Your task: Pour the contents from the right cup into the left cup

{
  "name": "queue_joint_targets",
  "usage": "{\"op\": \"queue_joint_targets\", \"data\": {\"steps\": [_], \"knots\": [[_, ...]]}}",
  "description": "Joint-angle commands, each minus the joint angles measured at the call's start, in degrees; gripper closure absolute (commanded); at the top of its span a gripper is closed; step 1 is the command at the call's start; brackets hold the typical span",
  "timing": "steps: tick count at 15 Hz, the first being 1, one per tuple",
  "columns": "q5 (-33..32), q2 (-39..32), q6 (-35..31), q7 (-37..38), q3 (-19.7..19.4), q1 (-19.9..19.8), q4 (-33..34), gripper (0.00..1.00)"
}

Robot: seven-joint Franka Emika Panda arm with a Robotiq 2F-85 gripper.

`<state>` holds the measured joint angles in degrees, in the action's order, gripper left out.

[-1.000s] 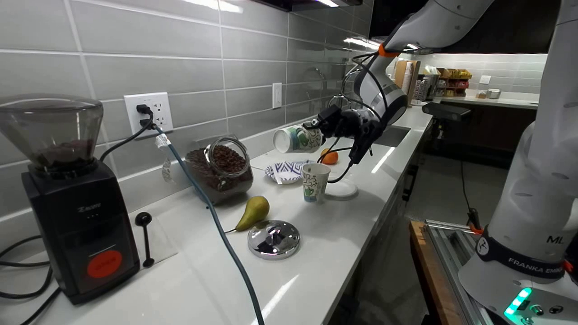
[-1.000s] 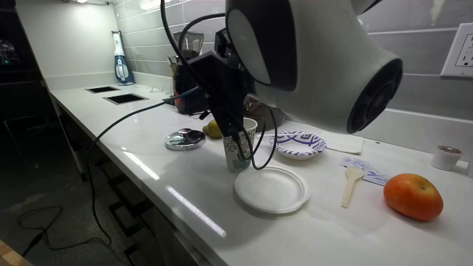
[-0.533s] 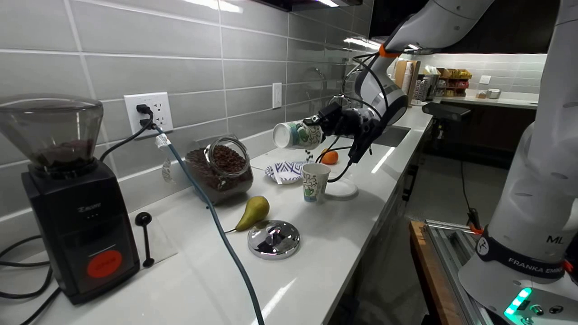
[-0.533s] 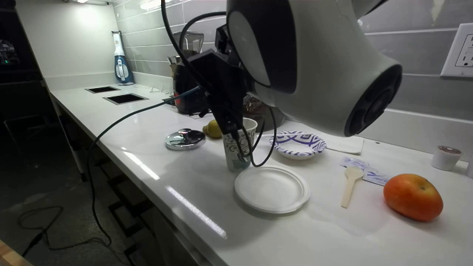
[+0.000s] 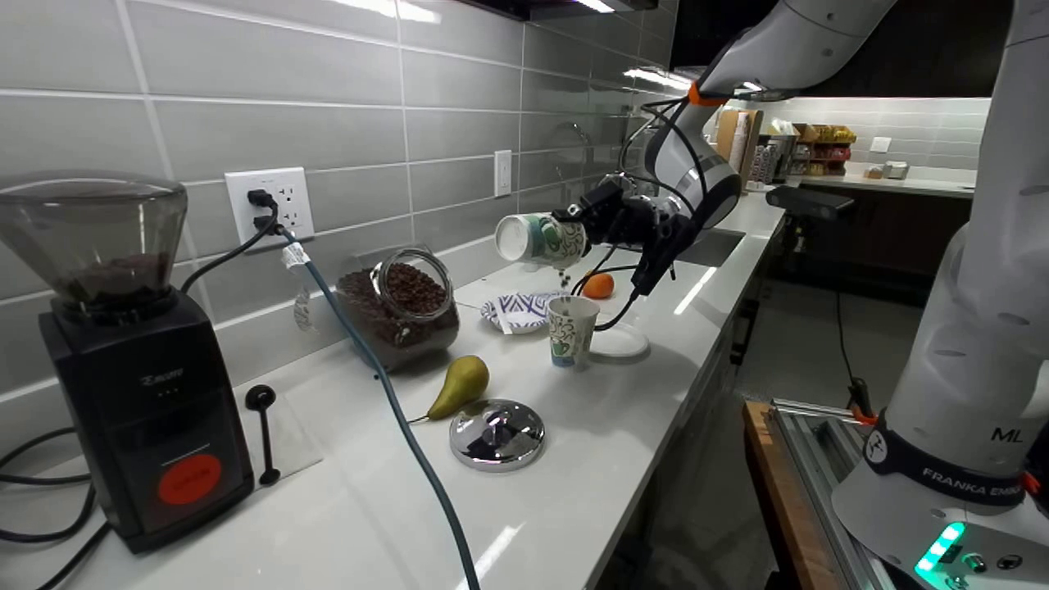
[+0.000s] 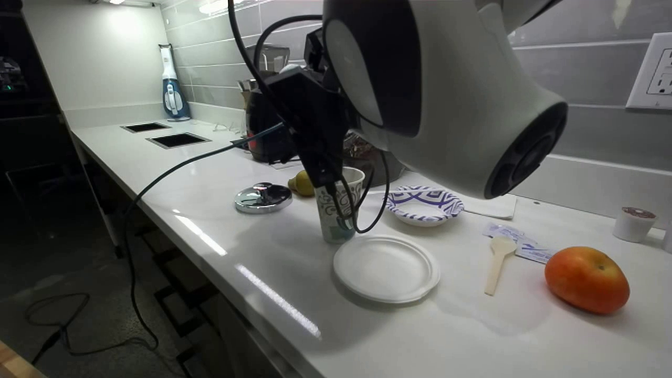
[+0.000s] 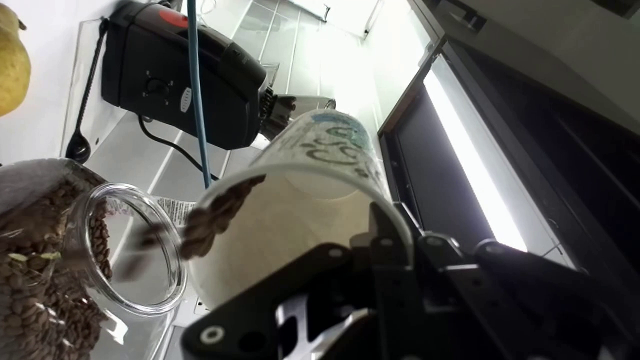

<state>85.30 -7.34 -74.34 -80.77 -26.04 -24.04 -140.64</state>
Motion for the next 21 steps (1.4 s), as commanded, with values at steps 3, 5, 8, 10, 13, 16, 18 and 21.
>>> {"op": "queue_joint_targets", "data": {"steps": [3, 5, 8, 10, 13, 16, 18, 21], "knots": [[1.87, -1.28, 2.92, -0.22, 0.3, -0.75, 0.69, 0.99], [1.85, -1.3, 3.11, -0.21, 0.27, -0.84, 0.66, 0.99], [2.04, -1.29, 3.78, -0.29, 0.23, -1.06, 0.61, 0.99], [2.42, -1.31, 4.83, -0.27, 0.15, -1.3, 0.57, 0.99], [2.84, -1.34, 5.63, -0.14, -0.04, -1.45, 0.53, 0.99], [2.46, -1.17, 5.06, 0.25, -0.17, -1.48, 0.35, 0.99], [0.39, -0.29, 2.47, 1.93, -0.18, -0.95, 0.22, 0.99], [-1.61, 2.52, -2.13, 5.23, -0.17, -0.14, -0.36, 0.99]]}}
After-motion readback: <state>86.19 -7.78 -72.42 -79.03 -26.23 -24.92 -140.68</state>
